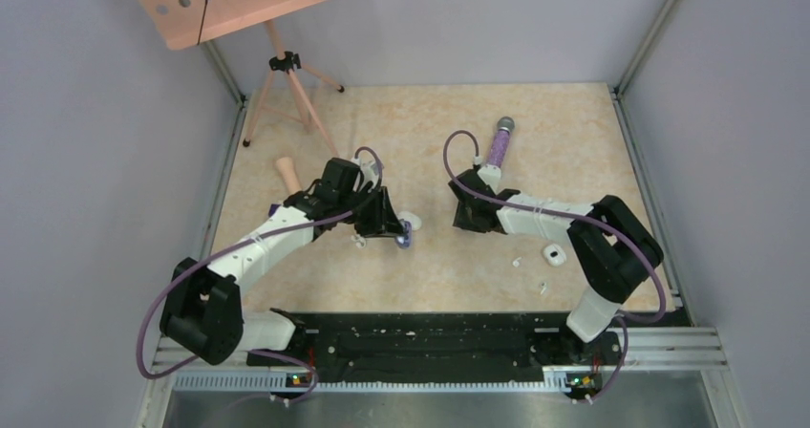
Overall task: Insert the wireless bluetooth earbuds into the charging case
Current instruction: Pick up the earbud from the center of the board.
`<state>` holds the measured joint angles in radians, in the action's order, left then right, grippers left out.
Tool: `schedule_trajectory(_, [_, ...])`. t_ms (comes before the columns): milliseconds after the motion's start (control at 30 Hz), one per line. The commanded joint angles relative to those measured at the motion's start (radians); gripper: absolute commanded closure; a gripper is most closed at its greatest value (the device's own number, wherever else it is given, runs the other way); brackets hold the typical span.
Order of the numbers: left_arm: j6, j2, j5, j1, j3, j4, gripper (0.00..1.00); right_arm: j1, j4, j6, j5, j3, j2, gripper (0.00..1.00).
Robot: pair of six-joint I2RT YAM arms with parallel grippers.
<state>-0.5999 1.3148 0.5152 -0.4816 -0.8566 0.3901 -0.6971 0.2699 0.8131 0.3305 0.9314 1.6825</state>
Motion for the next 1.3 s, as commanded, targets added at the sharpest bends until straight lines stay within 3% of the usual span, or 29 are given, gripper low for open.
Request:
schedule_trajectory(0, [0.013, -0.035, 0.000, -0.005, -0.002, -0.010, 1.00, -0.010, 0.019, -0.055, -0.016, 0.032, -0.014, 0.66])
schedule_trajectory(233, [0.015, 0.047, 0.034, -0.005, -0.017, -0.049, 1.00, -0.003, 0.005, -0.132, -0.075, -0.016, -0.137, 0.66])
schedule_trajectory(500, [0.042, 0.260, 0.156, -0.009, -0.222, 0.090, 1.00, 0.010, 0.005, -0.211, -0.192, -0.064, -0.260, 0.66])
schedule_trajectory(700, [-0.028, 0.334, 0.237, -0.016, -0.285, 0.063, 1.00, 0.011, 0.007, -0.266, -0.261, -0.083, -0.356, 0.66])
schedule_trajectory(900, [-0.046, 0.386, 0.268, -0.031, -0.357, 0.072, 1.00, 0.007, 0.009, -0.300, -0.327, -0.077, -0.402, 0.67])
schedule_trajectory(1067, [-0.031, 0.443, 0.379, -0.032, -0.409, 0.068, 1.00, 0.002, 0.006, -0.317, -0.377, -0.059, -0.411, 0.67])
schedule_trajectory(1267, [0.028, 0.504, 0.422, -0.033, -0.483, 0.162, 1.00, -0.006, 0.008, -0.333, -0.392, -0.063, -0.456, 0.67])
